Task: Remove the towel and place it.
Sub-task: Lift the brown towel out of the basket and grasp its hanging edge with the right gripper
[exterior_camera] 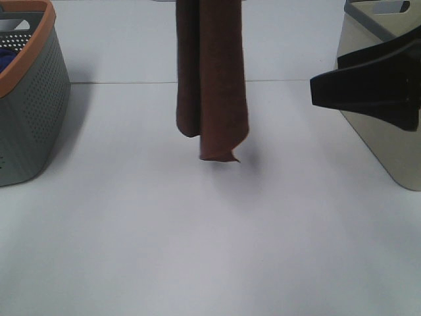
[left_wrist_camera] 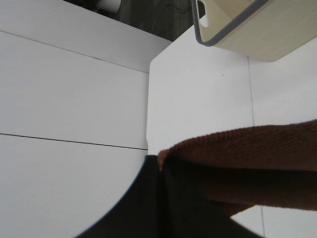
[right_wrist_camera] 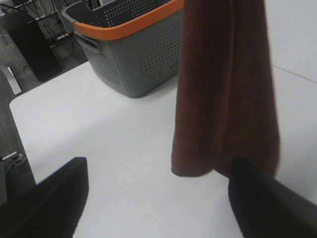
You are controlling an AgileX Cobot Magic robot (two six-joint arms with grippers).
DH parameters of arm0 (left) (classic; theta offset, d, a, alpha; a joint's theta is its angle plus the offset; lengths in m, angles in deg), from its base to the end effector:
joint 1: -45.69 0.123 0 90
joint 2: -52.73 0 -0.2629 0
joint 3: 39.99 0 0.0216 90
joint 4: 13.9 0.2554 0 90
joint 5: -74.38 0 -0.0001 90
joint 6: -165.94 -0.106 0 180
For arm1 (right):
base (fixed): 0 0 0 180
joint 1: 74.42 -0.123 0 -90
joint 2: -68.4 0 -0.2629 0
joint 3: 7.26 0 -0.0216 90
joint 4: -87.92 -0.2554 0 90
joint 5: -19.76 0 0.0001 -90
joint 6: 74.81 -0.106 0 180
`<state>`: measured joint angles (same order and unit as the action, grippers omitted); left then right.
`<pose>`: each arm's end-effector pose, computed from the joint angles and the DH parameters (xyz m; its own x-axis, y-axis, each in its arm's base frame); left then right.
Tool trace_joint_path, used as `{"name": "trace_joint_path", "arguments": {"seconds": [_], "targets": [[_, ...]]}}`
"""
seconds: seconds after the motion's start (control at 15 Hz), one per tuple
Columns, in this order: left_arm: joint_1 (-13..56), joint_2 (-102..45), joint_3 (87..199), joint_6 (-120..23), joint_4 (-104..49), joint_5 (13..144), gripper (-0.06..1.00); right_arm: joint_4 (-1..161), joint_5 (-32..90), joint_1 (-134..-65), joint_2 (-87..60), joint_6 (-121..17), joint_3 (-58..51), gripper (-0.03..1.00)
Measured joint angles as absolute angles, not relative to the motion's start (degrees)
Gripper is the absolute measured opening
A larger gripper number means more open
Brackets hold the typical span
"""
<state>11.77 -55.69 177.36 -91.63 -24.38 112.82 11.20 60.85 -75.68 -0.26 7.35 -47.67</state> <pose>0.3395 -0.2428 0.4413 0.5062 0.7799 -0.3682 0.4804 0.0997 0.8714 0.2214 0.0728 0.2636 -0.4046 -0.1364 -0.9043 -0.6445 0.7440 0.1761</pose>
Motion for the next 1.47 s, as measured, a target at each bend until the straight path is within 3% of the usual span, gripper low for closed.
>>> {"name": "trace_joint_path", "arguments": {"seconds": [0.47,0.8,1.0,1.47], "targets": [[10.05,-59.7,177.36,-97.59,-25.99,112.82,0.0,-8.63,61.93,-75.68,-10.23,26.54,-47.44,0.68],[8.27,-61.02,177.36,-98.74,-26.39,112.82,0.0,-9.49,66.0,-78.55,-17.68,28.03,-41.99,0.68],[7.53,-61.13,177.36,-99.2,-26.5,112.76,0.0,-9.54,63.71,-82.85,-22.61,30.1,-38.38,0.68],[7.07,-61.13,177.36,-99.2,-26.67,112.76,0.0,-11.09,55.63,-83.07,-26.62,34.91,-37.12,0.68]]}}
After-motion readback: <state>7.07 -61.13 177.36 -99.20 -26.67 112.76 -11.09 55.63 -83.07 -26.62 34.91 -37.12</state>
